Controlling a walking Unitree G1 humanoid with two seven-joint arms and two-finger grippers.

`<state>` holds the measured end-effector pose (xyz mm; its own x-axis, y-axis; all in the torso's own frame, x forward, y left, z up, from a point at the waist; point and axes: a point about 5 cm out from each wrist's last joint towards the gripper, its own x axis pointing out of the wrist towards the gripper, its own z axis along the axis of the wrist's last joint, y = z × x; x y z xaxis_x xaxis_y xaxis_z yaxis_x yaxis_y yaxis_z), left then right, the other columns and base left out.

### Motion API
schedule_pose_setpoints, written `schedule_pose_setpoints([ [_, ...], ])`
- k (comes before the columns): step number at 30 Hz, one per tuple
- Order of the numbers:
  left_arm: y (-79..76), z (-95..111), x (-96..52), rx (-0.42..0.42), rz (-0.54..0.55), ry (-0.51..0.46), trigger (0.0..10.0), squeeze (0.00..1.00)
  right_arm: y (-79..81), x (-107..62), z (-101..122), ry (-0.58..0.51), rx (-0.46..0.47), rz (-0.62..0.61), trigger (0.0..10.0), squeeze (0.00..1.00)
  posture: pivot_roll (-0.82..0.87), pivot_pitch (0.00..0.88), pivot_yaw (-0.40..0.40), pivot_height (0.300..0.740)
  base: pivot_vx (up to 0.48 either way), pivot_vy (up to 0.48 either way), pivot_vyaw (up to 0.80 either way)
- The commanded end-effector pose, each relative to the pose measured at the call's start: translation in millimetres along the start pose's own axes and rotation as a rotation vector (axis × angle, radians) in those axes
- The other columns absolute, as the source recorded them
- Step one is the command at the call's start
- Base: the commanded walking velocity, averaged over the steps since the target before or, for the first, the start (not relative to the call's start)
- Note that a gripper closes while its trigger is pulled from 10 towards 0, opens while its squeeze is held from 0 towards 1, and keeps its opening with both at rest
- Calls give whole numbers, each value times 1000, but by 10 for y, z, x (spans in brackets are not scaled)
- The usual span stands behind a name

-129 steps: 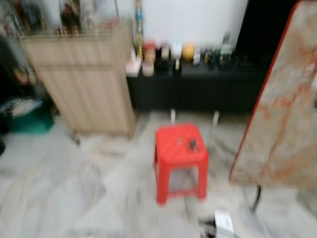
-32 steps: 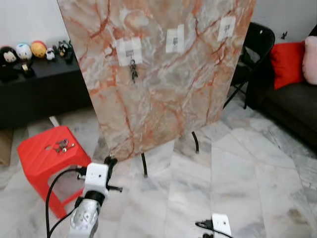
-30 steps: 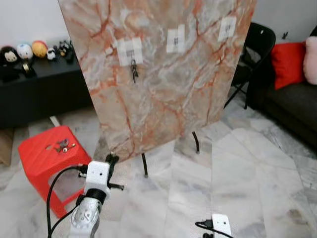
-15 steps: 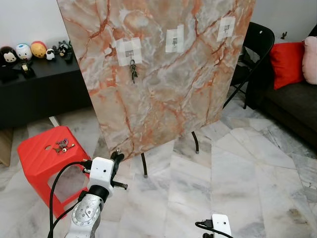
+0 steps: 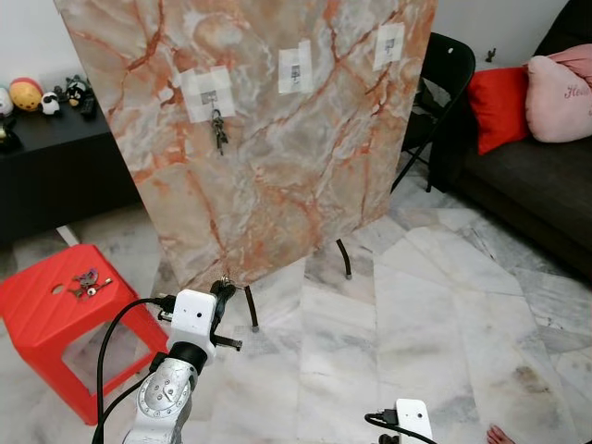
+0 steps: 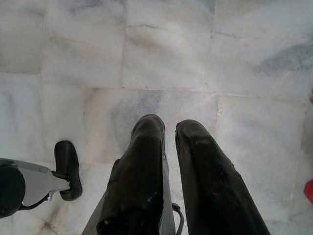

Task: Hang keys on a hook

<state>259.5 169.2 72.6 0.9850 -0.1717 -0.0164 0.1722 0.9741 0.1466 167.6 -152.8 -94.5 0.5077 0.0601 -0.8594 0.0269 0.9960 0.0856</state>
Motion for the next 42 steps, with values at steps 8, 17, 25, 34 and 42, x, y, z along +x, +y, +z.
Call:
schedule_pose_setpoints([
  [8,1,19,19,4,-4,1,10000,0,8,4,20,-2,-20,-2,10000,0,17,0,-30,740,255,0,0],
  [17,-19,7,19,2,-13,7,10000,0,10,3,3,11,-26,1,10000,0,15,0,-27,740,315,0,-342],
  [25,-18,11,27,3,-15,8,10000,0,13,3,3,6,-25,0,10000,0,17,0,-26,740,347,0,-384],
  [34,-32,14,31,-2,-13,10,10000,0,18,4,9,3,-16,-1,10000,0,18,0,-26,740,349,0,0],
  [42,-31,24,43,2,-15,10,10000,0,23,5,20,0,-16,-2,10000,0,18,0,-26,740,349,0,0],
])
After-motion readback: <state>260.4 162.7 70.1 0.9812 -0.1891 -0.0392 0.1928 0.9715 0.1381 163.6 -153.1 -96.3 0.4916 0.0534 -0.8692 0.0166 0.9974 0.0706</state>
